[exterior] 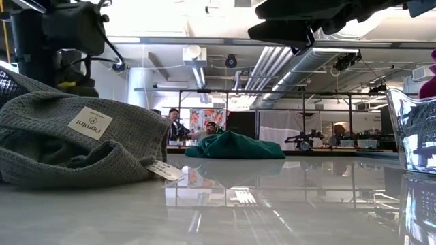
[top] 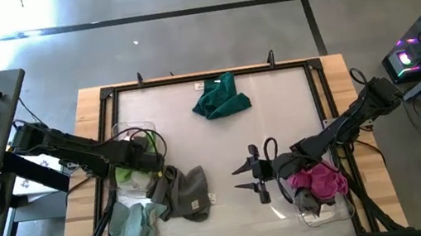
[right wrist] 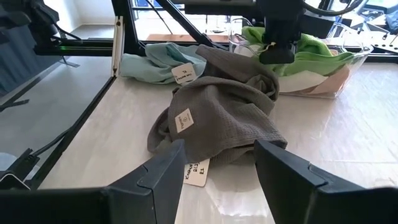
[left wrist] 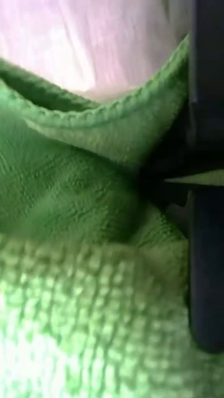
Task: Sort towels by color in basket
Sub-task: Put the green towel into the left transparent bin
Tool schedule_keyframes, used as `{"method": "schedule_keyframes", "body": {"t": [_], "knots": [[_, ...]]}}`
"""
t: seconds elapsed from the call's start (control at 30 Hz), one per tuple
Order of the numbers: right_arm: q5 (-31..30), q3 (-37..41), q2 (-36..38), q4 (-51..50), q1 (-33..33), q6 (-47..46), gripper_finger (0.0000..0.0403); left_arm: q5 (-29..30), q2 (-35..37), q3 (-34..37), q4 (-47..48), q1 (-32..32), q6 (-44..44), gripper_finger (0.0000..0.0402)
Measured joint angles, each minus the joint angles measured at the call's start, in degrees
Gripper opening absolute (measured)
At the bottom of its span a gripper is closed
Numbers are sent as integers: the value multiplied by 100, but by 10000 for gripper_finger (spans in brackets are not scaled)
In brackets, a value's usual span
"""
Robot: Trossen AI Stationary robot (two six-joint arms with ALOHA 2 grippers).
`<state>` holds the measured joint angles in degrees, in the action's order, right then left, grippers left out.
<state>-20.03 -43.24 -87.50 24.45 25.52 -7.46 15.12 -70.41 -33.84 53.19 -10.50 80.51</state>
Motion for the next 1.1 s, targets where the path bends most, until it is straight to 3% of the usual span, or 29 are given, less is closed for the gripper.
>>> {"method": "schedule_keyframes", "body": {"t": [0.17,0.33,0.5,0.67,0.77,1.1], "knots": [[-2,0,0,4,0,0,190,-93,20,-323,139,0,-304,69],[-4,0,0,4,0,0,190,-147,20,-1096,815,0,-576,132],[-7,0,0,4,0,0,190,-6,22,-2141,1693,-2,-775,152],[-7,0,0,4,0,0,190,6,23,-3041,2803,-2,-733,133],[-8,0,0,3,0,0,190,60,24,-3204,3619,-2,-425,108],[-9,-2,0,21,0,0,190,157,-486,-1979,3391,44,-100,4]]}}
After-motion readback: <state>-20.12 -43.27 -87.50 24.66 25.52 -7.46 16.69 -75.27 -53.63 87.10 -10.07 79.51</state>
